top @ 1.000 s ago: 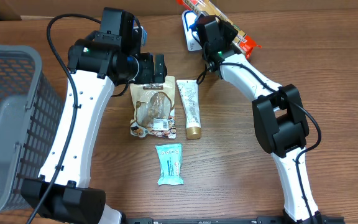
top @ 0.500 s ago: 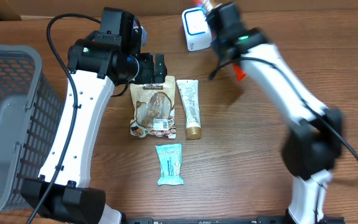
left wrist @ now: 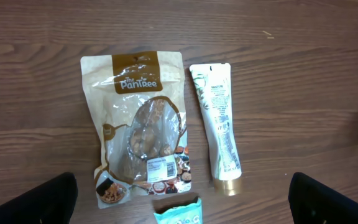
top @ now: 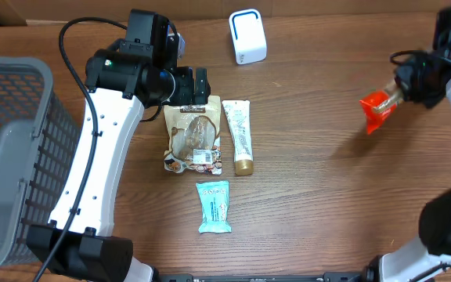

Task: Scan the item barcode
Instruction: 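Move the pasta packet right and release it on the table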

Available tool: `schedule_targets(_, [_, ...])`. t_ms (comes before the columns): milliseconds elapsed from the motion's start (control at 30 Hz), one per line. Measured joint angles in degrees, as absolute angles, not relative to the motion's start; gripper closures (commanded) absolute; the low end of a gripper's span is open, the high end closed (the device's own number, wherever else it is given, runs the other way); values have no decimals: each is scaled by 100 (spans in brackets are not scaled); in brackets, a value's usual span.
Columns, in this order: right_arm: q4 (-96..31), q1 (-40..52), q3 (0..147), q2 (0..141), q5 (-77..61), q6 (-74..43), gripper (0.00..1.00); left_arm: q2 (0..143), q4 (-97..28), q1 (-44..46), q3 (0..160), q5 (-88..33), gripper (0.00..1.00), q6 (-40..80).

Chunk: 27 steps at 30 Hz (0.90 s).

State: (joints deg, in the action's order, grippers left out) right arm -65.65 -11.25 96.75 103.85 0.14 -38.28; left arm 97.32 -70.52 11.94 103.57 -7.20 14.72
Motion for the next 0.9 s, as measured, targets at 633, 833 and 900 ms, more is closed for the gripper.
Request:
schedule_targets(633, [-4018,-1758,7102,10449,69,-4425,0,9732,-7052,1194,10357,-720,0,1472])
schedule_targets(833, [-4851,-1745,7607,10269,-534,-3358,0,9732,-7054,1194,10357,-720,1,1472])
schedule_targets(900, [-5186,-1704,7931,10092,-773,-3013,0,9732,-7052,1194,10357,-720,0,1472])
